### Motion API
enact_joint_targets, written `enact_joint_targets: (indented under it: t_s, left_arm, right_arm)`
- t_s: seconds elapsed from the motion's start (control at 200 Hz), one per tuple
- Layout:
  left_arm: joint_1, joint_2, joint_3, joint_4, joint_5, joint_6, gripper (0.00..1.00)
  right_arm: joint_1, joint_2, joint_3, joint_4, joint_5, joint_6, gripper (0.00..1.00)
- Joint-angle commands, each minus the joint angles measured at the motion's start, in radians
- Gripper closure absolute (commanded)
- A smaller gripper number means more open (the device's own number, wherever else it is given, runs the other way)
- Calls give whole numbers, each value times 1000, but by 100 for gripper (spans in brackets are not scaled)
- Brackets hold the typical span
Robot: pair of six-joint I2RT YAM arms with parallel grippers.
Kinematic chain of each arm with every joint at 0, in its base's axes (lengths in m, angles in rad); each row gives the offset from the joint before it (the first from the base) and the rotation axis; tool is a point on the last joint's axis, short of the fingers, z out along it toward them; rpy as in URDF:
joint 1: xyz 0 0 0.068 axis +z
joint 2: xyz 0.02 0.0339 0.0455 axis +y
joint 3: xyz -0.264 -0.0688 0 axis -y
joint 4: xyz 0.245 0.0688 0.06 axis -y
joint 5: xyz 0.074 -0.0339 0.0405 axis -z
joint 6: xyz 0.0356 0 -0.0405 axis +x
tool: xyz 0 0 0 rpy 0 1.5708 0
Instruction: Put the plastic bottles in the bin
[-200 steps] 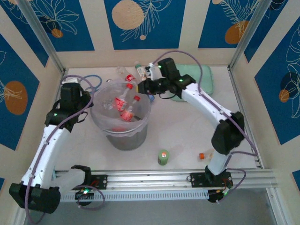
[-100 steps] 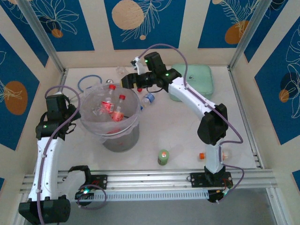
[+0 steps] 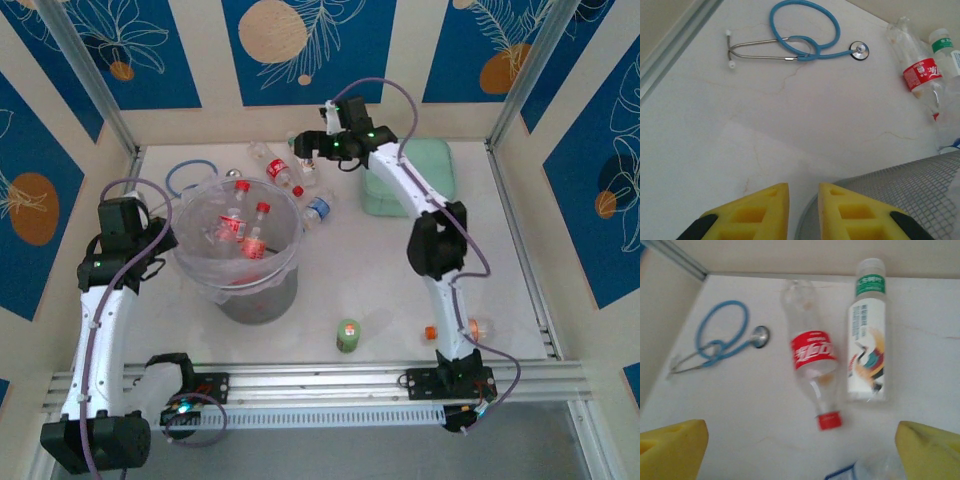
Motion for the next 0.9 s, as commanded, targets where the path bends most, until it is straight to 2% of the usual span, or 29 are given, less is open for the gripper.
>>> enact_joint_targets:
  t_s: [0.0, 0.12, 0.36, 0.48, 0.72, 0.775, 0.896]
  left_arm:
    - [8, 2, -15, 8, 63, -7, 77]
    - [7, 12, -14, 24, 112, -11, 77]
    - [4, 26, -33, 55, 161, -30, 77]
    - [-3, 37, -50, 87, 177, -49, 77]
    - [-48, 81, -54, 141, 188, -88, 78]
    - [-65, 88, -52, 150, 182, -96, 78]
    - [-99, 105, -54, 175, 176, -116, 77]
  right_arm:
    - [8, 163, 209, -184, 68, -48, 1]
    - [20, 293, 352, -218, 89, -51, 0]
    - [22, 347, 321, -176, 87, -27, 2]
    - [21, 349, 307, -168, 91, -23, 11]
    - [5, 349, 303, -142, 88, -25, 36]
    - [4, 346, 306, -146, 90, -27, 46]
    - [2, 312, 302, -152, 98, -46, 49]
